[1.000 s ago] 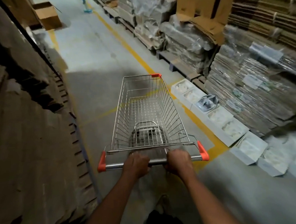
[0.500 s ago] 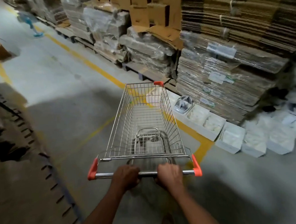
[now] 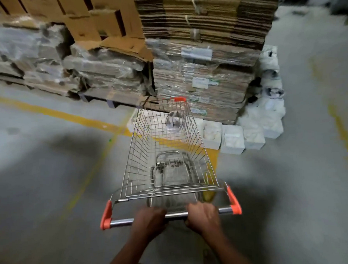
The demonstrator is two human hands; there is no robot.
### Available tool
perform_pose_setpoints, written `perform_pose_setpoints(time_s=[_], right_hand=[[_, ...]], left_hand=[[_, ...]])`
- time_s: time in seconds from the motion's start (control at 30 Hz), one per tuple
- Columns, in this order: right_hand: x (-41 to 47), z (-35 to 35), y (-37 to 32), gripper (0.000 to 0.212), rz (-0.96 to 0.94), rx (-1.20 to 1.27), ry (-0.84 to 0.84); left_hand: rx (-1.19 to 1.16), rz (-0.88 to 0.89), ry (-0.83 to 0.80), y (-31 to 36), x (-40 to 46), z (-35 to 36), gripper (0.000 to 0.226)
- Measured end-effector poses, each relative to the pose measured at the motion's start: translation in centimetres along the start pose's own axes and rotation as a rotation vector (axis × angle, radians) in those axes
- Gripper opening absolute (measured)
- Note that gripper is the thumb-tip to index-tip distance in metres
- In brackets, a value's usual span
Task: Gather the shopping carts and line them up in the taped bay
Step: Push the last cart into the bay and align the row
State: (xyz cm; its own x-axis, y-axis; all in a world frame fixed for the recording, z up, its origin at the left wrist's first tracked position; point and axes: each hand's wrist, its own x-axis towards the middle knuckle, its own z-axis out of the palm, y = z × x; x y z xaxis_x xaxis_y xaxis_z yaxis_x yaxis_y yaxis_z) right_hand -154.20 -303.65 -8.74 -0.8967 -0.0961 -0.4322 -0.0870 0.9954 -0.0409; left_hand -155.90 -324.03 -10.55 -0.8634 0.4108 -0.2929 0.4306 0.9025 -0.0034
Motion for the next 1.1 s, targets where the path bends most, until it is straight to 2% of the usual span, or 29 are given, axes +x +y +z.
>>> perform_pose_setpoints(time_s=[0.13,0.17,0.2,0.27,0.33,0.47,0.53,0.67,0.8,0.93,1.1], right_hand=[[0.6,-1.3,-2.1,0.032,0.128,0.028,0.009],[0.9,-1.4,-2.7,0.036,0.176,0.051,0.018],[1.1,-1.6,-3.4,0.040,0.203,0.040,0.088],[1.3,-2.2,-4.8,0.032,0.233,0.065,0.018],[1.6,-2.8,-5.9,0.025,0.311,0.090,0.071],[3.0,-3.6,-8.1,0.013,0.459,0.186,0.056],[4.1,-3.5,-9.0,0.016,0.482,0.214,0.076],[8.0,-2.4,-9.5,0.030,0.600,0.214,0.008],[10.7,-4.3,-10.6,0.028,0.650,0.286,0.030],[13.2,-5.1,-10.9,0.036,0.705,0.298,0.092],[15.9,-6.4,-10.3,0.033,0.787,0.392,0.041]], left_hand=[[-0.025,0.103,-0.016,-2.4,2.0,-1.0,0.038],[-0.011,0.134,-0.023,-3.2,2.5,-1.0,0.038],[-0.010,0.161,-0.030,-4.1,3.1,-1.2,0.038],[-0.025,0.222,-0.062,-5.6,4.2,-1.5,0.036],[0.011,0.298,-0.070,-6.7,5.3,-1.9,0.032],[0.053,0.394,-0.041,-8.7,7.8,-3.4,0.031],[0.067,0.432,-0.044,-9.8,9.4,-4.1,0.033],[0.127,0.576,-0.003,-11.8,13.6,-5.3,0.032],[0.181,0.664,-0.018,-13.7,18.7,-6.2,0.033],[0.281,0.731,-0.055,-15.1,23.9,-6.7,0.030],[0.339,0.889,-0.021,-14.7,28.8,-8.4,0.036]])
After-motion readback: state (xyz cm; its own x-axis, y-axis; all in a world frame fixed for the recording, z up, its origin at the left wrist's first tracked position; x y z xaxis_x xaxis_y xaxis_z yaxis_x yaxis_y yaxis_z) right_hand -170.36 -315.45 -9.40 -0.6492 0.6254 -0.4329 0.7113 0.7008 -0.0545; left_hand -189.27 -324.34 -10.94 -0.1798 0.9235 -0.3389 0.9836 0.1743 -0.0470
